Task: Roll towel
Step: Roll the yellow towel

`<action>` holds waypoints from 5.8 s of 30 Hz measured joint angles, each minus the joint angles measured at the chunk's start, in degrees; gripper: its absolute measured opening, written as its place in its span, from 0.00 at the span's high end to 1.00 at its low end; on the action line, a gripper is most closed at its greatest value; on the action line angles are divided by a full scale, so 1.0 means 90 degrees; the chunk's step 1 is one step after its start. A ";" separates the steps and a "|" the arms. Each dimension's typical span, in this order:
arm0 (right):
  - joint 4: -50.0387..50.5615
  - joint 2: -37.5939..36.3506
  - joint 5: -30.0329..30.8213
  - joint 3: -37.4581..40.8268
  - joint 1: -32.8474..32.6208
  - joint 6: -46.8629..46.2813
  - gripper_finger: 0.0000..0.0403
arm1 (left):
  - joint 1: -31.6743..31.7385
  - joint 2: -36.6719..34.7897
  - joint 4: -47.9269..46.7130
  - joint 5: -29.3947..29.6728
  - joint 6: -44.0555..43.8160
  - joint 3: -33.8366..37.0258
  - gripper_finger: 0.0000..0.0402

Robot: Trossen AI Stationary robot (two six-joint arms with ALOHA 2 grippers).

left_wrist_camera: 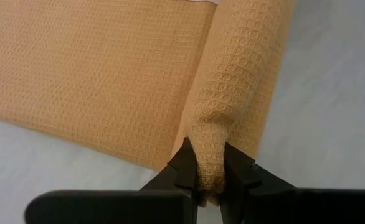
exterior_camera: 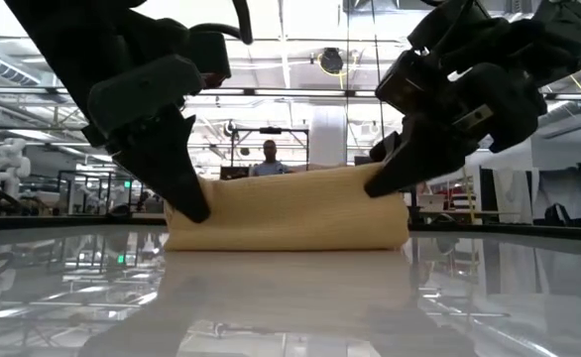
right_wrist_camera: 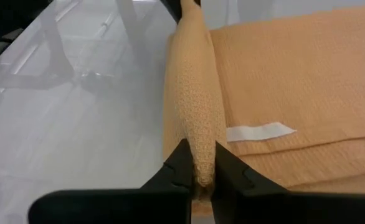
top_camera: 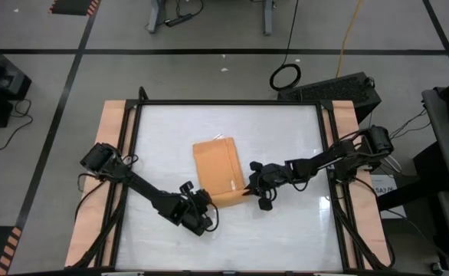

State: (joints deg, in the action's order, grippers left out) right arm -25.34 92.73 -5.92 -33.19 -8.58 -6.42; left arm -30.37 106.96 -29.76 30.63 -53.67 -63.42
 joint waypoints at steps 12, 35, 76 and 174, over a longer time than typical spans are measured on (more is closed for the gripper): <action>-0.0099 0.0354 0.0282 0.0000 0.0076 0.0000 0.88 | 0.0004 0.0001 -0.0036 0.0123 -0.0002 0.0011 0.91; -0.1931 -0.0571 0.0955 0.1046 -0.0614 0.1129 0.74 | 0.0068 0.0005 -0.0102 0.0209 -0.0182 0.0017 0.91; -0.3459 0.2006 0.0625 0.0418 0.0168 0.0763 1.00 | -0.0452 0.0006 -0.1724 0.1679 0.0488 -0.1336 0.46; -0.3626 0.2390 0.1488 -0.0328 -0.1088 0.2795 0.24 | -0.1794 0.0095 0.1678 0.2309 -0.2645 0.0726 0.86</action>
State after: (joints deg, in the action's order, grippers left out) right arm -57.97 114.24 7.47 -36.14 -18.37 18.74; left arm -46.51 107.81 -14.66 51.41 -77.47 -56.88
